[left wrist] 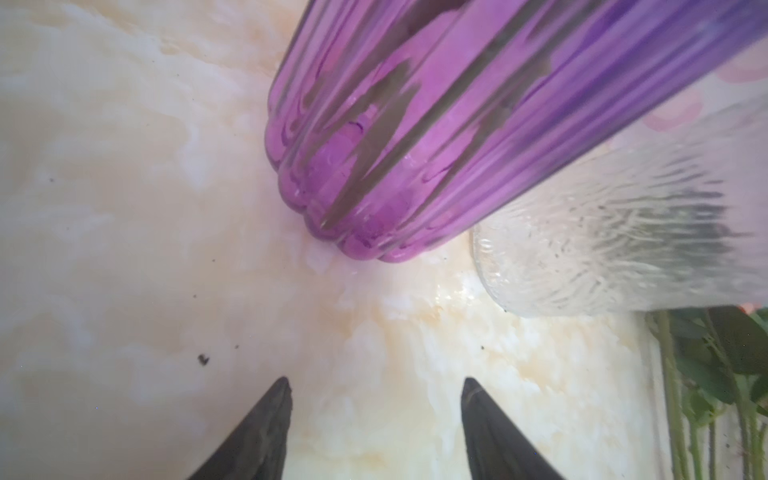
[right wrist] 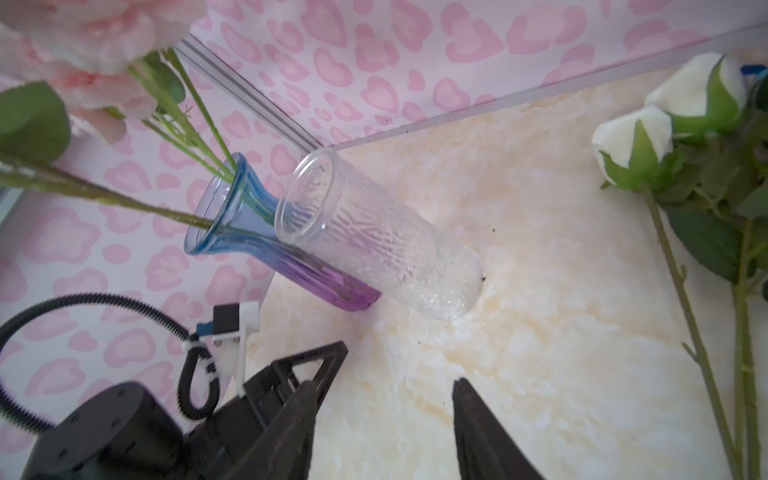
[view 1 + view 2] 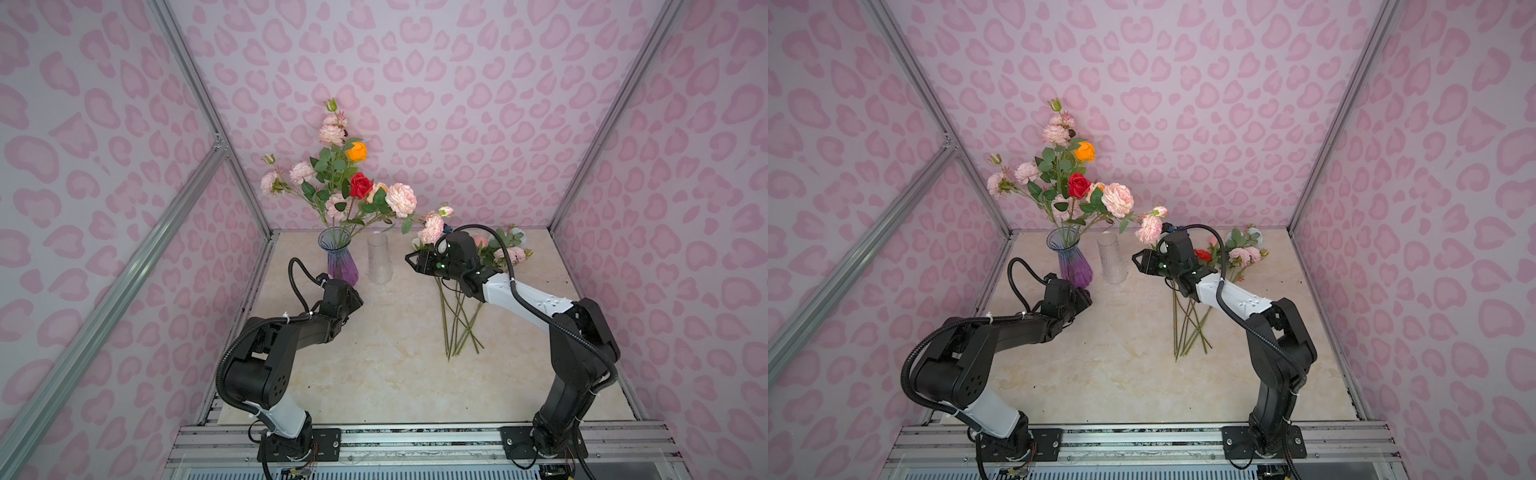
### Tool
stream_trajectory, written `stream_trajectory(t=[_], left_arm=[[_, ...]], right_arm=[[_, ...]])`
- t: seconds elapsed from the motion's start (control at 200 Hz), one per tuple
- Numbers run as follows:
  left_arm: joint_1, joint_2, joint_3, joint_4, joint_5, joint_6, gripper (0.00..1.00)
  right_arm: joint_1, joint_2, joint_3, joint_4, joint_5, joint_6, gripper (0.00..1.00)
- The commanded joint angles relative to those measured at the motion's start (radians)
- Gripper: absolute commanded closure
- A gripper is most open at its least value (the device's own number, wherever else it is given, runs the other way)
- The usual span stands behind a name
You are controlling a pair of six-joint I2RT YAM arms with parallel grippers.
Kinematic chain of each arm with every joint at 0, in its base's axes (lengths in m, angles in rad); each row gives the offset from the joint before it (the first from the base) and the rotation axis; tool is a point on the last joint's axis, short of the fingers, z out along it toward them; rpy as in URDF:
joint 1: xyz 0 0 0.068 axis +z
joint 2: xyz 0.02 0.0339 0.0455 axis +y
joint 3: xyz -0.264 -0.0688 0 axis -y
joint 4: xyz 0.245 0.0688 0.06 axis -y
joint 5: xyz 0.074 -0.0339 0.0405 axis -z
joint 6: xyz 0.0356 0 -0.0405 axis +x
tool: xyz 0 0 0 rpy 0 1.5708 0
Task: Arrange the flowers into the vase
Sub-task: 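Close right gripper on the clear glass vase while left gripper withdraws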
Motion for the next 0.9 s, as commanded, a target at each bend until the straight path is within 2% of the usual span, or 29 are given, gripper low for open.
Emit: stream_trajectory(t=[0.0, 0.315, 0.465, 0.685, 0.895], left_arm=[[-0.003, -0.083, -0.045, -0.014, 0.035, -0.007, 0.33], [-0.009, -0.409, -0.192, -0.125, 0.078, 0.015, 0.32], [-0.009, -0.506, -0.238, -0.153, 0.102, 0.024, 0.32], [-0.009, -0.575, -0.289, -0.189, 0.109, 0.037, 0.33], [-0.009, -0.581, -0.291, -0.192, 0.108, 0.047, 0.33]], right_arm=[[0.004, 0.058, 0.085, -0.029, -0.010, 0.011, 0.45], [0.020, 0.232, 0.381, -0.186, -0.001, -0.025, 0.43], [0.025, 0.314, 0.477, -0.213, -0.019, -0.020, 0.43], [0.032, 0.374, 0.577, -0.259, -0.018, -0.044, 0.43], [0.035, 0.435, 0.678, -0.314, -0.003, -0.041, 0.45]])
